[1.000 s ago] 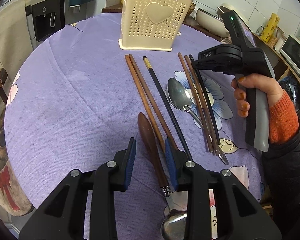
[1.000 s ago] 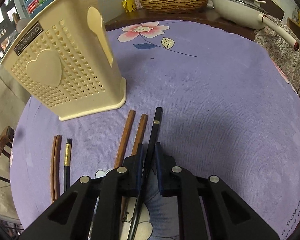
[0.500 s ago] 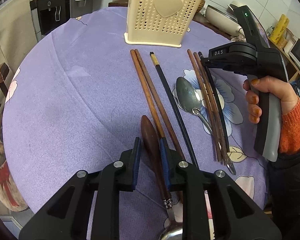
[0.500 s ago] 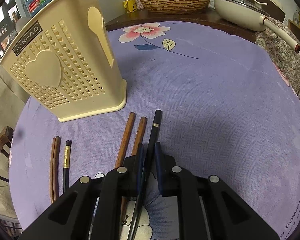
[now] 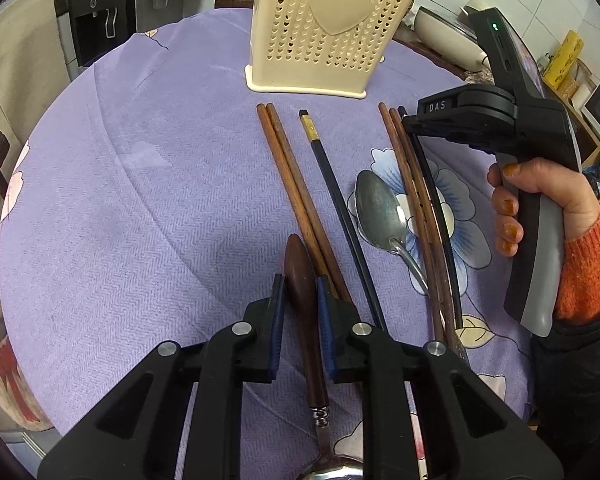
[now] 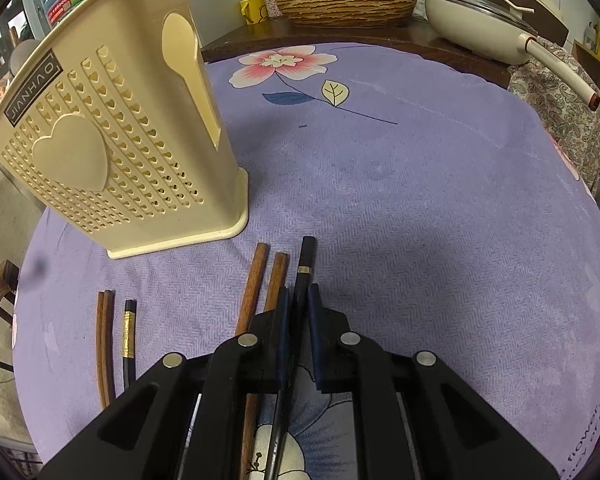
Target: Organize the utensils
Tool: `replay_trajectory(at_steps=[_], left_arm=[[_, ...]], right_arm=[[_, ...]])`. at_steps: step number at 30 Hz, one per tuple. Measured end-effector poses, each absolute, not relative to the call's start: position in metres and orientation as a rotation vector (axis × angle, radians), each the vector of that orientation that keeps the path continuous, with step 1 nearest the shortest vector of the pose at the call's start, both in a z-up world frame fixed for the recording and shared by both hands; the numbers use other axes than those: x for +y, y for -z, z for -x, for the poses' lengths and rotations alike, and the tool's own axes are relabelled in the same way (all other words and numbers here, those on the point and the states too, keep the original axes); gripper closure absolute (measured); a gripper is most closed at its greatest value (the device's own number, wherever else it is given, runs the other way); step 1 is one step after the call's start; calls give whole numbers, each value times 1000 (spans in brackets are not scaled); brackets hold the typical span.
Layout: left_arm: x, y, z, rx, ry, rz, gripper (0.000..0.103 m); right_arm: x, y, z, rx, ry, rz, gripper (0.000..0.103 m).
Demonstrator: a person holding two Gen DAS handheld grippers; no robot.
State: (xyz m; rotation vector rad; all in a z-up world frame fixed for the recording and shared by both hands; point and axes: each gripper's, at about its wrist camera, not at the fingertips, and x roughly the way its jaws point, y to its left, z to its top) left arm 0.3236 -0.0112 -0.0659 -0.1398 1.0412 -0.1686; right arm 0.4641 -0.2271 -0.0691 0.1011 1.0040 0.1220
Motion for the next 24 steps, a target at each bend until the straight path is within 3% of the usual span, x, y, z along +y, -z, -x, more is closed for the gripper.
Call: replay_trajectory(at_steps=[11,24], left_arm=[[-5,61,-330,1016,174,161,87],[19,-9,-319,830,197,192,88]], right_arm=[[-237,67,-463,981,-171,-179,95],[-247,2,-416,773,-251,-170,95]])
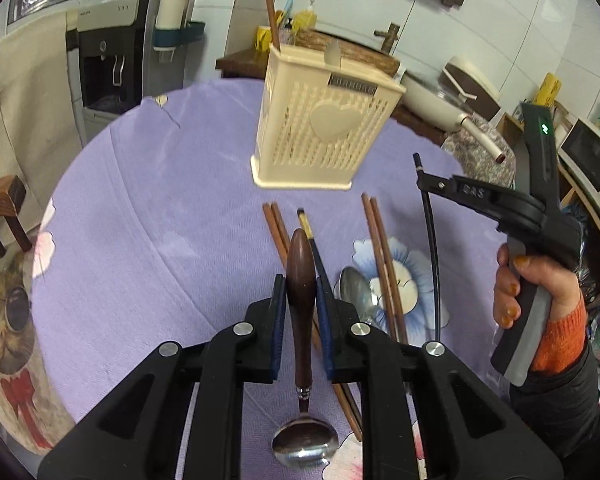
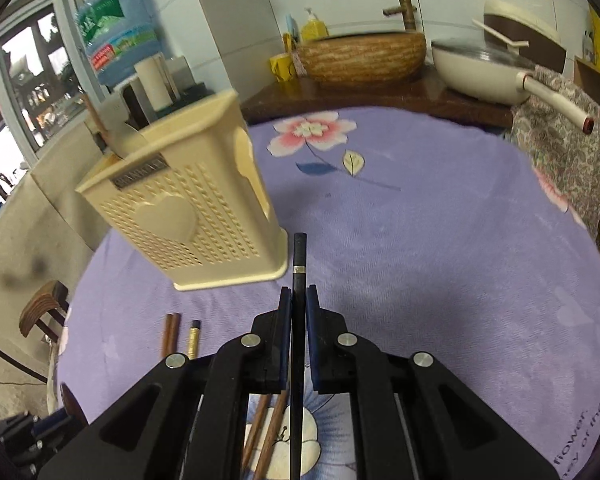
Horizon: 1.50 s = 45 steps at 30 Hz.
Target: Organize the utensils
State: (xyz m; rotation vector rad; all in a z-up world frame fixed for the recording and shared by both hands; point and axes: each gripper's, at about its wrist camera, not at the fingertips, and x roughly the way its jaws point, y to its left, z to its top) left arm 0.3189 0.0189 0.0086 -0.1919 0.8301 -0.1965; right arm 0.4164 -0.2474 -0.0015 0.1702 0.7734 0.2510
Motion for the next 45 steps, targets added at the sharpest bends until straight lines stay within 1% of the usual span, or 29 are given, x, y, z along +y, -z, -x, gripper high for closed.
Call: replay_trajectory(at_steps=[8,14,45], left_arm=[[24,-43,-315,744,202,184,88],[25,-54,-321,713,194,176,88],[20,-79,-345,666,215,153,88]], right_arm=[[-261,-50,-371,638,-315,-138,95],[-265,-66,-357,605,-332,-115,95],[-260,-95,-346,537,-362,-85,96]])
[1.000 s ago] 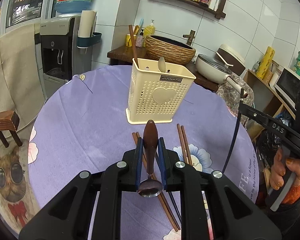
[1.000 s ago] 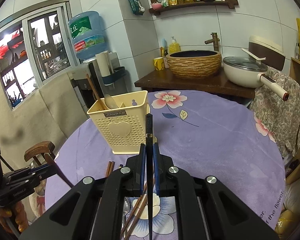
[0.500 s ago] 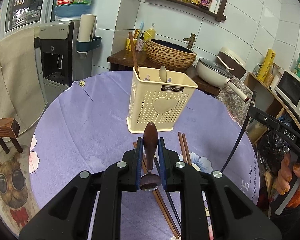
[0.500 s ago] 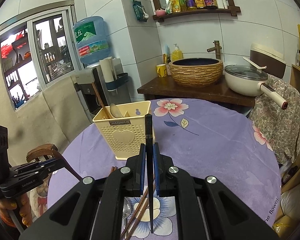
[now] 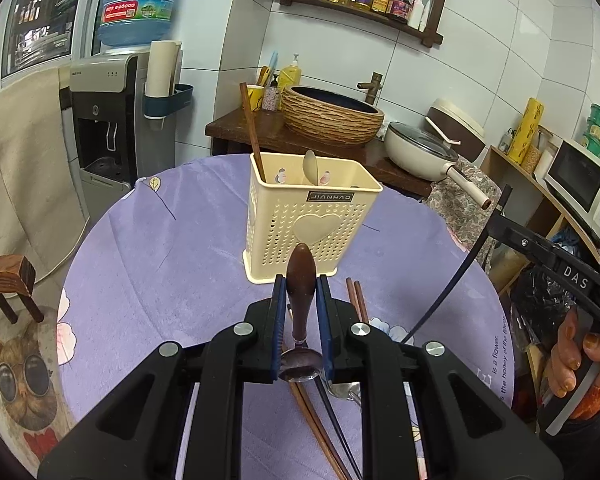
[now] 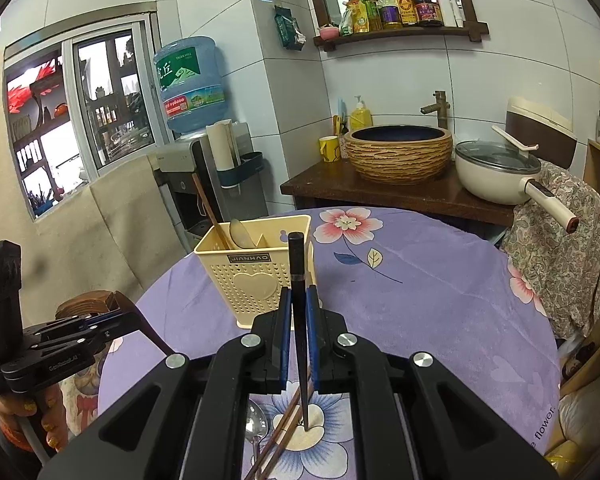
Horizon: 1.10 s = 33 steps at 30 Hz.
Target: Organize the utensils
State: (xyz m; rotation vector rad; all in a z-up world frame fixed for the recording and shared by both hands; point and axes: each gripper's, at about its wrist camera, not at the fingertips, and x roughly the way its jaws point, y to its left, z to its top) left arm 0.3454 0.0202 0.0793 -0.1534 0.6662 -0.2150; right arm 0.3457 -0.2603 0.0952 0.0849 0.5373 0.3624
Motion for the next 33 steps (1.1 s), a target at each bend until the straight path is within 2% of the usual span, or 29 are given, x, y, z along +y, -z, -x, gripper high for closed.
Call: replay_trajectory(at_steps=[12,20,24,28,33], left_arm=[[15,-121,-364,622,252,138,88],[22,-205,-408,520,227,157,88],[21,-230,-435,502,191,169,88],[21,-229,-462,528,160,178,87],[25,-199,-485,579,104,178,87]], right_arm=[[-246,-127,-362,524,-435,-87,96],[-234,-214,-393,385,-464,-105,95],[-225,-240,-417,347,-435,-111,95],[-216,-240,-437,321,-393,-88,95],[-208,-204,-457,358,-373,-74,96]])
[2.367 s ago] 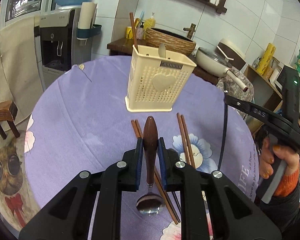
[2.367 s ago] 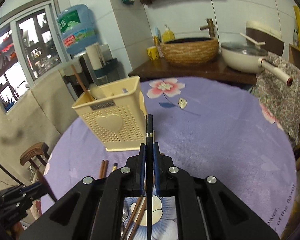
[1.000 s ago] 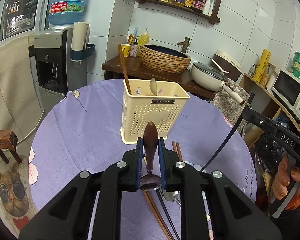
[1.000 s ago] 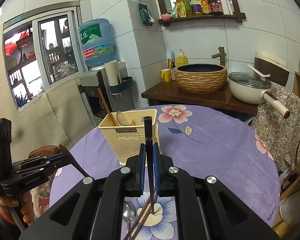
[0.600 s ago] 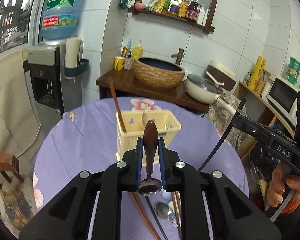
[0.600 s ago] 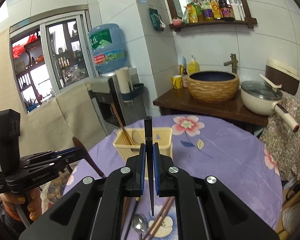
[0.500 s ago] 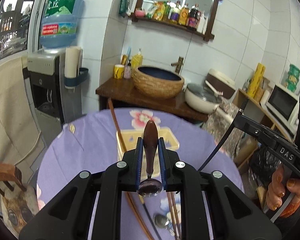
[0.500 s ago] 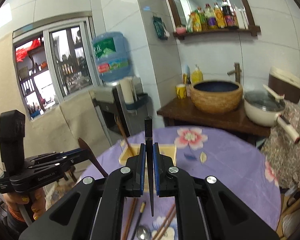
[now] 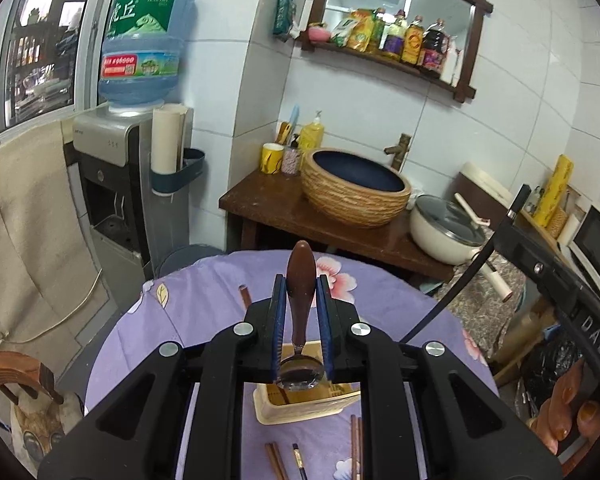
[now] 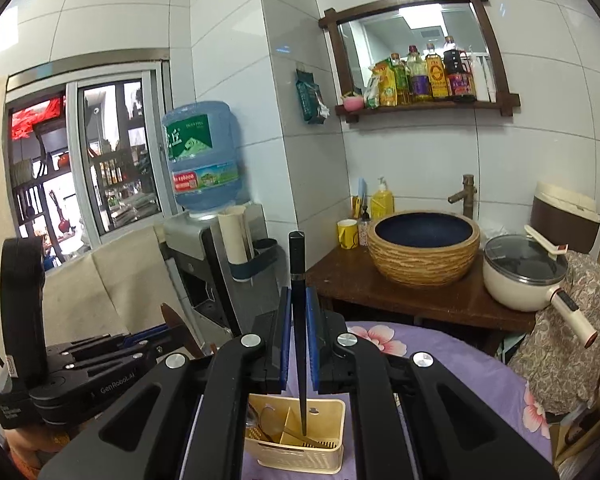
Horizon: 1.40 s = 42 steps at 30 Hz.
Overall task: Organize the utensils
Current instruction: 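Lower the wooden spoon into the holder with the left tool while the right tool releases the black chopstick in, then grasp a brown chopstick with the left tool while the right tool grasps another brown chopstick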
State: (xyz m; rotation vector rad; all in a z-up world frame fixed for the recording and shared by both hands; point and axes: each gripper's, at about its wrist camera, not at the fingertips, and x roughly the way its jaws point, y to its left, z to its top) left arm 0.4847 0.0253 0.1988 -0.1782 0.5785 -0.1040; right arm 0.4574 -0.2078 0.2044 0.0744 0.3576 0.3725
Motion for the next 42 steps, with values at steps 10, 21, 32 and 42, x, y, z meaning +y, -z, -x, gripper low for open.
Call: replay_trajectory(at_steps=[10,21,32,42], left_arm=[[12,-136,-503,651,68,156,87],[3,-100,-506,690,86,167,87],[20,-114,-446,562,114,222,25],[28,-73,-372,612,75,95,7]], right_arm=[[-199,-143,-480,478,-349,-79,96],[-198,-122,-486,498,-358,-69,95],[-225,-128,-453,429,-336,-98,49],[-232,-77,-397,566,-354,-65,45]])
